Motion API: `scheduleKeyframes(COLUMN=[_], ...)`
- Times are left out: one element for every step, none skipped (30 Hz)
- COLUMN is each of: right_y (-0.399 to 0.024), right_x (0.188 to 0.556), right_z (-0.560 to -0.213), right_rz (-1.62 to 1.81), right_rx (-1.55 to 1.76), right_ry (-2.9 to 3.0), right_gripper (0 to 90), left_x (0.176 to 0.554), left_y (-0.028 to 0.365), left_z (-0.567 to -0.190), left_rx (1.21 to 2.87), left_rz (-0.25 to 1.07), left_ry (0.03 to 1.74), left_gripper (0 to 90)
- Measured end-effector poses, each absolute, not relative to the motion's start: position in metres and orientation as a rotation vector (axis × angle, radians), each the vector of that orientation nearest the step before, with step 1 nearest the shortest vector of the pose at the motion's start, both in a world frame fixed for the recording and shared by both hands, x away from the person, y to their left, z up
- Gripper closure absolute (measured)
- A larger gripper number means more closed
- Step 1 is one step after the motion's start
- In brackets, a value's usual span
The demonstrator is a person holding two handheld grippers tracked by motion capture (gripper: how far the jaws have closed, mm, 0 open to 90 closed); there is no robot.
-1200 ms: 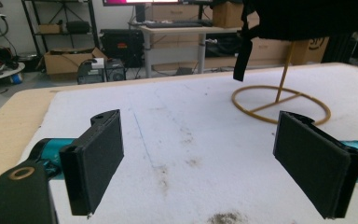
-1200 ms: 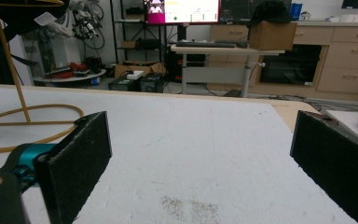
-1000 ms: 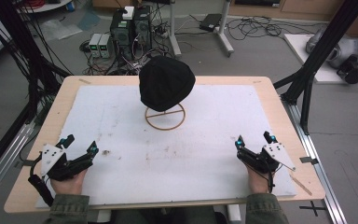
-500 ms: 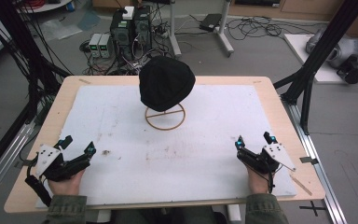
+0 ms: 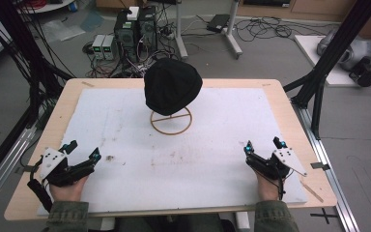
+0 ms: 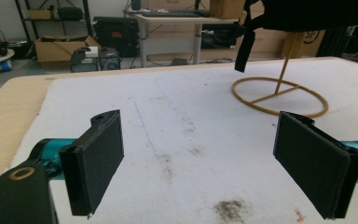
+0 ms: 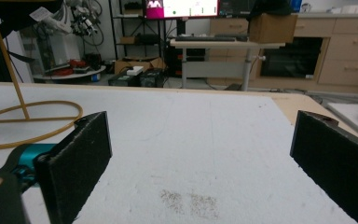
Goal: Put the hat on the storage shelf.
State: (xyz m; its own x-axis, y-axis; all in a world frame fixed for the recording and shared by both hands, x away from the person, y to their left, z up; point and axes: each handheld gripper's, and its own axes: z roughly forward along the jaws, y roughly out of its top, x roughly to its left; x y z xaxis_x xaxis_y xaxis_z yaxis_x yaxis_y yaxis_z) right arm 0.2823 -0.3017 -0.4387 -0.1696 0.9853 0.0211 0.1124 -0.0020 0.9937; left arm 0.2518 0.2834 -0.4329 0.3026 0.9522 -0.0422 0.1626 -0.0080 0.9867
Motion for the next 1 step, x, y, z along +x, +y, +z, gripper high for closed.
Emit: scheduleKeyframes(right_y=[-0.3017], right_x=[0.2831], right_z=[-0.4390], right_rz=[1.286], right_rx=[1.235], right_ry=[1.427], right_gripper=[4.3], left_x=[0.2519], left_y=[0.2838], left_z=[-0.4331], left_rx=[1.442], left_rz=[0.888], left_ry=[1.097], left_gripper=[16.3])
